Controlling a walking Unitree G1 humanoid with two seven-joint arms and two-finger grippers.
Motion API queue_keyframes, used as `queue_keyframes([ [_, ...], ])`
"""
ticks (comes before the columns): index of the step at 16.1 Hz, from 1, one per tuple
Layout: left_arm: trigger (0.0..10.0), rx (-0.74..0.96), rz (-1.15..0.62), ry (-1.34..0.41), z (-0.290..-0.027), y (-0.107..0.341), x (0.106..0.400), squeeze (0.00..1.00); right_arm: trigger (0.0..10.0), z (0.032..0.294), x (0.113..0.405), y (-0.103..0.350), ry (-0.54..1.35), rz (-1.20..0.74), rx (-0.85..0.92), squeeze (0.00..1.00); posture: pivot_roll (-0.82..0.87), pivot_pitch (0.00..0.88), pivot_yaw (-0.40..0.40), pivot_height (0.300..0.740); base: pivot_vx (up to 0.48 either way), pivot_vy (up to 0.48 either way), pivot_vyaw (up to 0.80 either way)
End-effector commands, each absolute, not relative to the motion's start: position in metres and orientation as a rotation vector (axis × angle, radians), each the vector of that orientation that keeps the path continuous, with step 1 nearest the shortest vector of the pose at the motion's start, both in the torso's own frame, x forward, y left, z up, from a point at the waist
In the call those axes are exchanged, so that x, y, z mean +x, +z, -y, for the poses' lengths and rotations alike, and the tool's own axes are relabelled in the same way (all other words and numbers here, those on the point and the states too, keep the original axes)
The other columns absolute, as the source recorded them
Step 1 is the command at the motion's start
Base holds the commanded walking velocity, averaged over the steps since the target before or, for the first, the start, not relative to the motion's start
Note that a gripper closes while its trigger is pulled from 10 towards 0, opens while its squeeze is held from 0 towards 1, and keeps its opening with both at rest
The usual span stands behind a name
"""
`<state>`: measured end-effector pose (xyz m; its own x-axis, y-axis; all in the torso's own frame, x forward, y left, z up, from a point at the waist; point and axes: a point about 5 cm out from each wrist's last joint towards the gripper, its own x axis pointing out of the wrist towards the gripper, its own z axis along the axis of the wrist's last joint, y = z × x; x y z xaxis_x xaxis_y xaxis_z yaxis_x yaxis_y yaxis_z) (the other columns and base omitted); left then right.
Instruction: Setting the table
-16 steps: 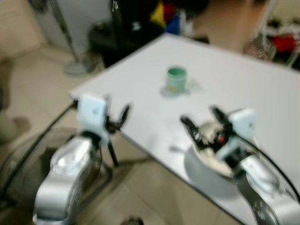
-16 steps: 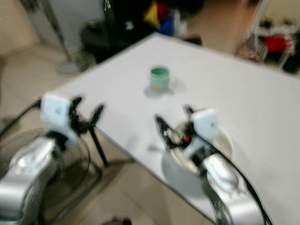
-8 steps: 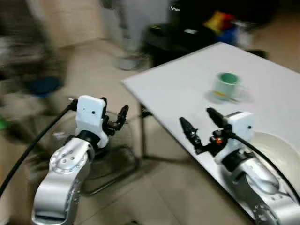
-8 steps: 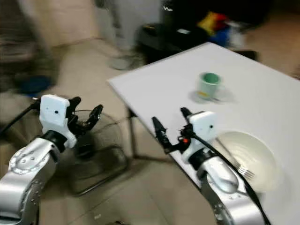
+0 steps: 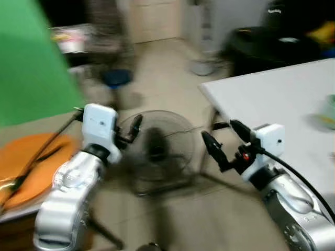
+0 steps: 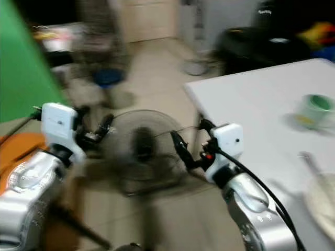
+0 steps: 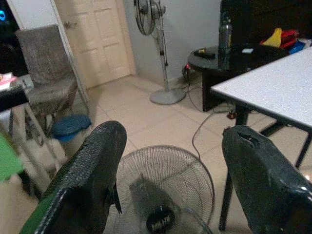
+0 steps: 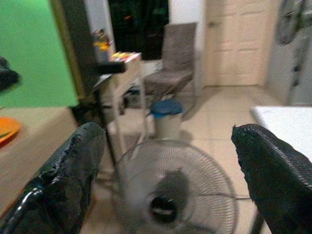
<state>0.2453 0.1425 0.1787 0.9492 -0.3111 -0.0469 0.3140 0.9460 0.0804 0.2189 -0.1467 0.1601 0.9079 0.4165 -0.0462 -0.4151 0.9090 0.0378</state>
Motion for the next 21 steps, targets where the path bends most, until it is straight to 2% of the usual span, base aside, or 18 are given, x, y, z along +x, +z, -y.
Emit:
queue_keyframes([
  [1,10.0,0.123,-0.023,-0.300,-0.149,0.183,0.248,0.00,10.0,0.146,0.221,0.163,0.422,-0.039,0.027,0.95,0.08,0.000,0.068,0.740,0.000,0.315,0.00],
  [2,10.0,0.131,-0.024,-0.302,-0.150,0.183,0.249,0.00,10.0,0.147,0.221,0.162,0.415,-0.042,0.028,0.32,0.07,0.000,0.070,0.740,0.000,0.315,0.00],
  [3,10.0,0.134,-0.026,-0.302,-0.151,0.183,0.250,0.00,10.0,0.147,0.222,0.162,0.412,-0.043,0.030,0.00,0.07,0.000,0.074,0.740,0.000,0.319,0.00],
  [15,10.0,0.141,-0.028,-0.316,-0.150,0.182,0.261,0.00,10.0,0.148,0.226,0.169,0.321,-0.043,0.005,0.00,0.05,0.000,0.068,0.740,0.000,0.322,0.00],
  [21,10.0,0.161,-0.025,-0.314,-0.156,0.183,0.261,0.00,10.0,0.147,0.228,0.169,0.326,-0.056,0.015,0.00,0.06,0.000,0.065,0.740,0.000,0.364,-0.80],
])
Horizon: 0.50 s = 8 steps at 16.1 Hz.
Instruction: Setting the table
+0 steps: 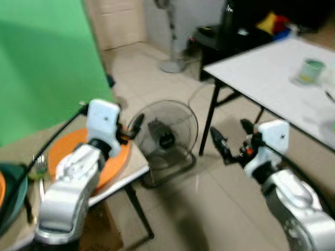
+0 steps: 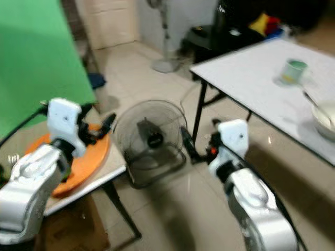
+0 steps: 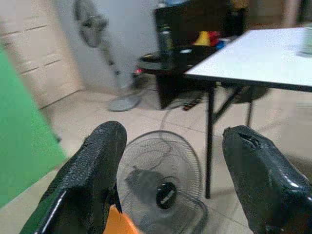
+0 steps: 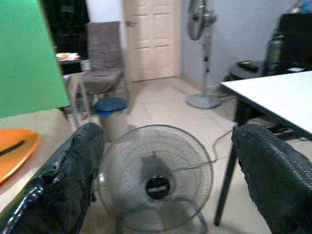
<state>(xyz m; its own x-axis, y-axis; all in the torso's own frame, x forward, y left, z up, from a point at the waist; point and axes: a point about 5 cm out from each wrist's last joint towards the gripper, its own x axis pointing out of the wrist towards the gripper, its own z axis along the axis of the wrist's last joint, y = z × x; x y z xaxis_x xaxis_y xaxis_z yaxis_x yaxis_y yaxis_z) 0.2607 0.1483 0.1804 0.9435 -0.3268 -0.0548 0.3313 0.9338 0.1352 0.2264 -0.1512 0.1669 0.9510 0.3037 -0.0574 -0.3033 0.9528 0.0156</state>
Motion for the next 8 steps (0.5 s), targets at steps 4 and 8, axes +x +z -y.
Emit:
queue_keyframes([
  [4,10.0,0.169,-0.033,-0.320,-0.158,0.181,0.257,0.00,10.0,0.146,0.227,0.168,0.340,-0.063,0.018,0.00,0.07,0.000,0.063,0.740,0.000,0.365,-0.71],
  [8,10.0,0.152,-0.054,-0.305,-0.157,0.178,0.247,0.00,10.0,0.145,0.226,0.166,0.368,-0.074,0.017,0.00,0.09,0.000,0.046,0.740,0.000,0.352,0.00],
])
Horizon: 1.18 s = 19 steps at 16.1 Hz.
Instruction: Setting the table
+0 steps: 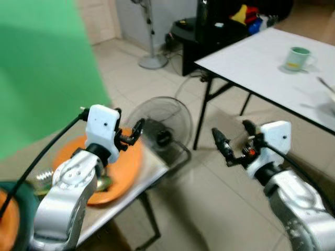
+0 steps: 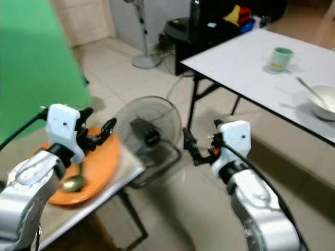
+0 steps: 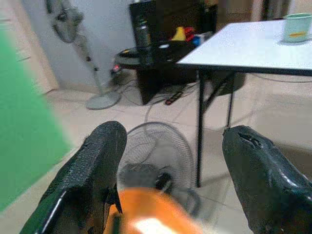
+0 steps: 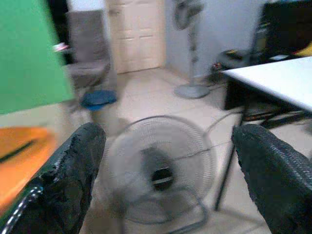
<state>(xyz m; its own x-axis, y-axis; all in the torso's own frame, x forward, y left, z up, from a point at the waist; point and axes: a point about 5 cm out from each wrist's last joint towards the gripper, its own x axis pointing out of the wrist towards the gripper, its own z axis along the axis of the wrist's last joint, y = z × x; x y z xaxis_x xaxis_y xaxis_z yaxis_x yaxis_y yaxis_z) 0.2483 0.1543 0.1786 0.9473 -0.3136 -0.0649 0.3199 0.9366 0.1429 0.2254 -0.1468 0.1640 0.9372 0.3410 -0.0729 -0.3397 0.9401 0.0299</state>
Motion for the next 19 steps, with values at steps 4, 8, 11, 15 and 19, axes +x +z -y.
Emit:
queue_keyframes([
  [4,10.0,0.147,-0.064,-0.300,-0.156,0.177,0.240,0.00,10.0,0.145,0.225,0.164,0.382,-0.084,0.017,0.00,0.10,0.000,0.036,0.740,0.000,0.352,0.00],
  [8,10.0,0.161,-0.063,-0.312,-0.155,0.180,0.239,0.00,10.0,0.143,0.225,0.163,0.391,-0.088,0.025,0.00,0.10,0.000,0.038,0.740,0.000,0.354,0.00],
  [11,10.0,0.202,-0.026,-0.354,-0.151,0.189,0.239,0.00,10.0,0.143,0.224,0.161,0.392,-0.092,0.045,0.00,0.10,0.000,0.055,0.740,0.000,-0.041,-0.50],
  [15,10.0,0.207,-0.023,-0.365,-0.150,0.193,0.241,0.00,10.0,0.143,0.220,0.160,0.376,-0.093,0.065,0.00,0.10,0.000,0.069,0.740,0.000,-0.360,-0.80],
  [19,10.0,0.256,-0.028,-0.423,-0.151,0.195,0.242,0.00,10.0,0.143,0.215,0.159,0.410,-0.106,0.064,0.00,0.10,0.000,0.065,0.740,0.000,0.000,-0.30],
])
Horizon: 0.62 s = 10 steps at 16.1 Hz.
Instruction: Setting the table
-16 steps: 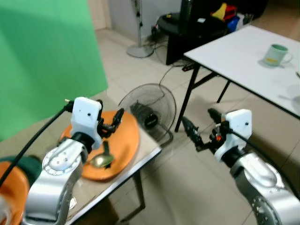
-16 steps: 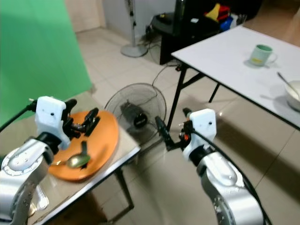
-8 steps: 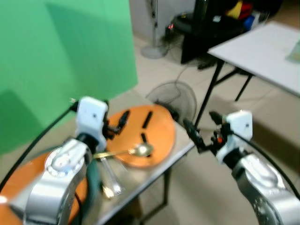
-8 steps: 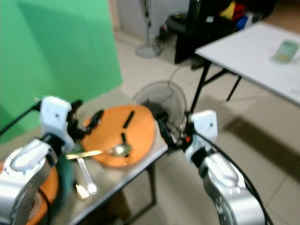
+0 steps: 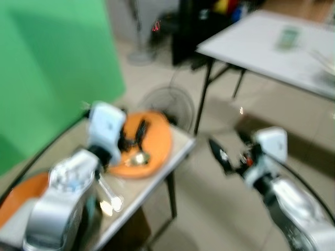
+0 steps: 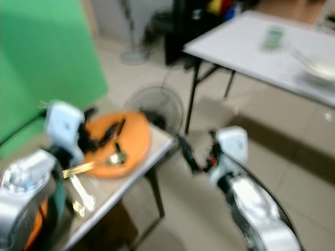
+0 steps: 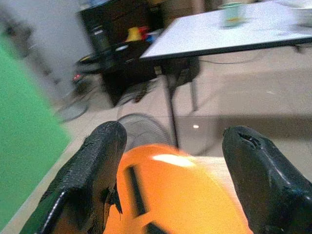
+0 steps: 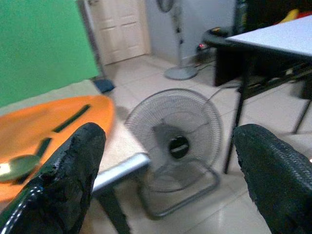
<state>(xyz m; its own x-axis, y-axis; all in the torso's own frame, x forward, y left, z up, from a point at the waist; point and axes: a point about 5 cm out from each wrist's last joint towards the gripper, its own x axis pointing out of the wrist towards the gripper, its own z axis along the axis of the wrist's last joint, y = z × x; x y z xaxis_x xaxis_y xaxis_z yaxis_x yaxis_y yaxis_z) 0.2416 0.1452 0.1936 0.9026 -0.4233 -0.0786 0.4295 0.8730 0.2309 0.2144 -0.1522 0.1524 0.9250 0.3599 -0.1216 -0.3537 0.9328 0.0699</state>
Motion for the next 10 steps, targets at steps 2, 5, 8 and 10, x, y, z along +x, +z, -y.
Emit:
queue_keyframes([
  [2,10.0,0.298,-0.025,-0.459,-0.161,0.201,0.247,0.00,10.0,0.139,0.212,0.160,0.480,-0.106,0.043,0.00,0.10,0.000,0.067,0.740,0.000,0.000,0.00],
  [5,10.0,0.402,-0.031,-0.587,-0.175,0.208,0.256,0.00,10.0,0.138,0.210,0.164,0.560,-0.099,0.021,0.00,0.12,0.000,0.058,0.740,0.000,0.000,0.00],
  [8,10.0,0.491,-0.148,-0.890,-0.185,0.207,0.272,1.00,10.0,0.137,0.212,0.164,0.679,-0.118,-0.058,0.00,0.11,0.000,0.068,0.740,0.000,0.000,0.00],
  [10,10.0,0.533,-0.213,-0.978,-0.193,0.201,0.280,1.00,10.0,0.132,0.211,0.164,0.779,-0.136,-0.107,0.00,0.11,0.000,0.074,0.740,0.000,0.000,0.00],
])
